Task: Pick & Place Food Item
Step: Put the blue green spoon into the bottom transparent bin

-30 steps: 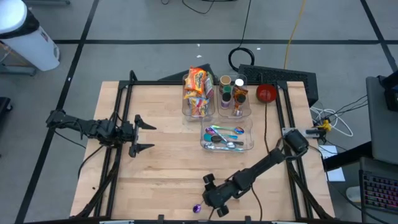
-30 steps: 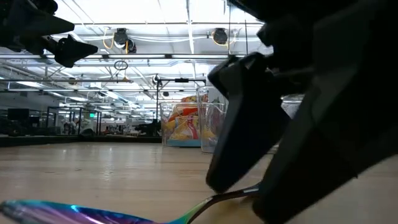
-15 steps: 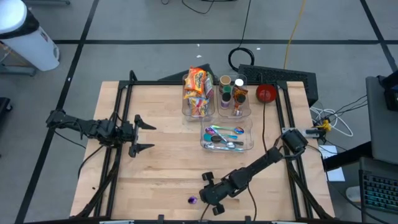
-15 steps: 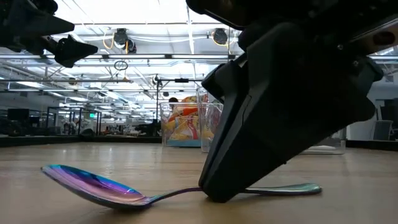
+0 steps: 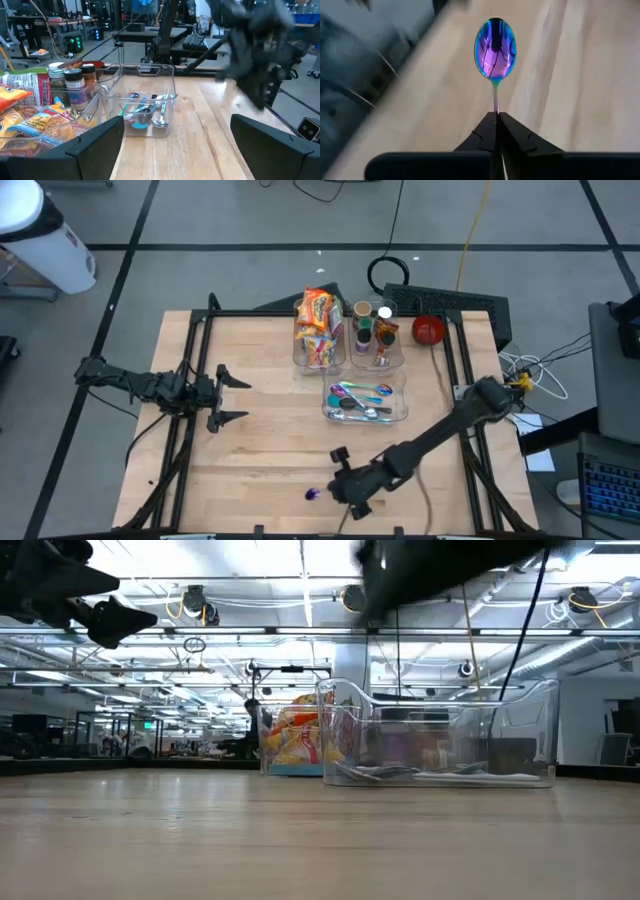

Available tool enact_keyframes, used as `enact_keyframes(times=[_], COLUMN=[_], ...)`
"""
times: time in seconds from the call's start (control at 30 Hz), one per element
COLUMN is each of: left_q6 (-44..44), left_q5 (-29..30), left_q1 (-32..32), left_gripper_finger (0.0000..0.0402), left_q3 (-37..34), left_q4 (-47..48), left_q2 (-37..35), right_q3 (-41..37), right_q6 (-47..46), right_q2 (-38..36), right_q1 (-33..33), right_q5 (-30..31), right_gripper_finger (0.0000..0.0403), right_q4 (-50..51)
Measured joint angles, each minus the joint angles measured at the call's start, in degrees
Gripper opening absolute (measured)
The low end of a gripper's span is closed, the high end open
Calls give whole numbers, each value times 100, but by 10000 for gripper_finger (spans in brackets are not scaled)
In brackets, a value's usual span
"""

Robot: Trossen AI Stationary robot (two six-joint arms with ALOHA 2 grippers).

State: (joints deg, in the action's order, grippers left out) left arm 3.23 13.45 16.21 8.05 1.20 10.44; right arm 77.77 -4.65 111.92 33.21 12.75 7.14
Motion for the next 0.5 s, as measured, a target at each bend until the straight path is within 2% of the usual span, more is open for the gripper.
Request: enact_keyframes(times=[0.17, 0.27, 0.37, 0.5], left_q6=[0, 0, 1, 2], left_q5=[-1, -2, -1, 0], left_q1=[0, 0, 0, 0], left_gripper_finger=[374, 374, 374, 374], left_q3=[0, 0, 0, 0], left_q4=[-9, -18, -15, -14], left_q2=[0, -1, -1, -2], right_q3=[19, 18, -179, -1053], right_q6=[330, 497, 431, 390], right_q2=[-1028, -1672, -2346, -3151], right_q1=[-15, -236, -684, -1618], right_q5=[152, 521, 674, 342], right_gripper_finger=[1, 1, 1, 1], right_q4=[473, 1008, 1437, 1467])
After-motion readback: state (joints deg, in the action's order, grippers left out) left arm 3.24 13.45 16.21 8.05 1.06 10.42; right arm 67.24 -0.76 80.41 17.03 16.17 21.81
